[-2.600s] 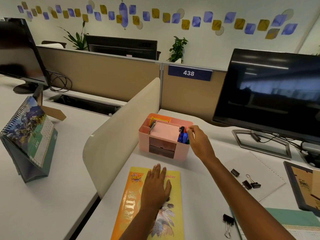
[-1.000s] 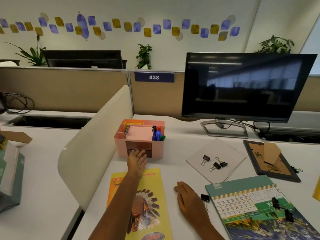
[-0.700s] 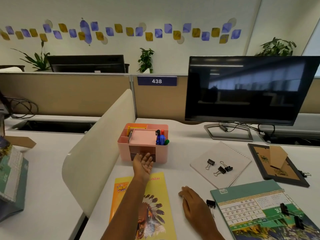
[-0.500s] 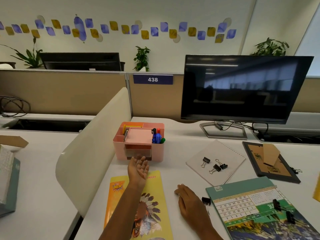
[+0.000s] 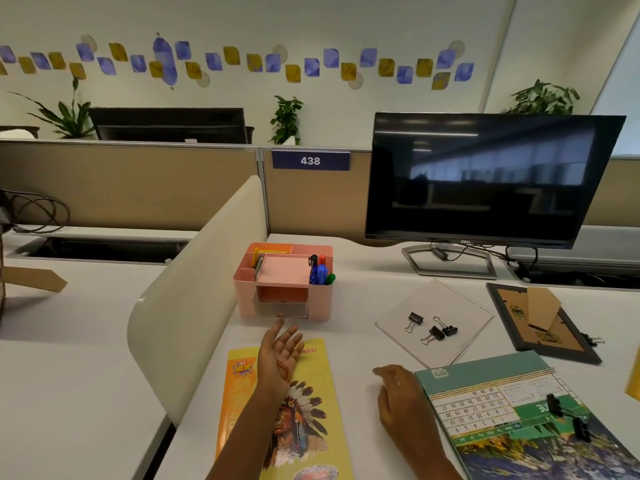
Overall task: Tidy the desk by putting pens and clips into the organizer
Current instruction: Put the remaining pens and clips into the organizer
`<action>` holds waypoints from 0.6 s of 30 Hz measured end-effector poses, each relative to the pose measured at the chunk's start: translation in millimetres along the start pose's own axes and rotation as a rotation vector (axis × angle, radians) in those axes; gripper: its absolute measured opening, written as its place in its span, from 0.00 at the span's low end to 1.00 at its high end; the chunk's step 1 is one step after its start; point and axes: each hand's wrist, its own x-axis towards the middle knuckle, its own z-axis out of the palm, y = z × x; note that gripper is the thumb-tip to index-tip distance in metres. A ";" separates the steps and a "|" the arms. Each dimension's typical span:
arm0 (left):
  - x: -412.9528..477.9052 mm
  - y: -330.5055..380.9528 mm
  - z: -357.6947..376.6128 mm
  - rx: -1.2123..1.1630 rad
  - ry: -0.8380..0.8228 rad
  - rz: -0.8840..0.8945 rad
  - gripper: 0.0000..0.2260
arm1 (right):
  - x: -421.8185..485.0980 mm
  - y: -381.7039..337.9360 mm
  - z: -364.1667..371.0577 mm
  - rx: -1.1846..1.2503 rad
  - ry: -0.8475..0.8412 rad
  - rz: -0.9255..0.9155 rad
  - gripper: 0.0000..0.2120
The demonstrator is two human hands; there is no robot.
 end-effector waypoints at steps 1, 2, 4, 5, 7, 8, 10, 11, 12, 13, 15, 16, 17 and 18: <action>-0.6 -0.1 -1.1 -0.006 -0.002 0.002 0.18 | -0.1 1.5 -6.6 -0.036 -0.015 0.065 0.10; -0.7 -0.5 -1.5 -0.005 0.002 0.005 0.18 | 0.1 3.4 -13.0 -0.085 -0.040 0.135 0.12; -0.6 -1.8 0.5 0.025 0.020 0.016 0.18 | 0.8 7.7 -25.3 -0.177 -0.128 0.286 0.16; -0.2 -2.9 2.3 0.048 0.033 0.021 0.18 | 1.3 8.4 -31.0 -0.190 -0.168 0.361 0.17; 2.2 -4.8 5.4 0.086 0.059 0.023 0.17 | 0.4 11.1 -36.0 -0.183 -0.292 0.449 0.21; 3.4 -5.1 6.3 0.097 0.067 0.021 0.17 | -0.4 11.8 -35.7 -0.172 -0.341 0.455 0.21; 5.6 -5.1 6.3 0.107 0.067 0.021 0.17 | -1.4 8.5 -33.7 -0.144 -0.385 0.428 0.17; 5.8 -5.1 5.9 0.108 0.064 0.022 0.17 | -1.8 5.0 -32.3 -0.133 -0.391 0.412 0.14; 5.7 -5.2 5.4 0.108 0.060 0.022 0.17 | -1.3 1.5 -30.4 -0.122 -0.398 0.404 0.12; 5.4 -5.1 5.0 0.107 0.056 0.019 0.17 | -0.2 -1.8 -28.3 -0.102 -0.406 0.395 0.11; 4.7 -3.8 4.7 0.102 0.045 0.008 0.16 | 5.2 -7.9 -24.4 -0.021 -0.422 0.372 0.11; 4.9 -2.8 4.5 0.100 0.036 0.003 0.15 | 10.1 -12.6 -23.9 0.024 -0.430 0.358 0.11; 5.5 -2.1 4.3 0.099 0.028 -0.002 0.14 | 16.8 -18.4 -23.8 0.064 -0.423 0.338 0.10; 6.4 -2.1 3.8 0.102 0.024 -0.002 0.14 | 25.6 -24.8 -23.4 0.098 -0.399 0.311 0.11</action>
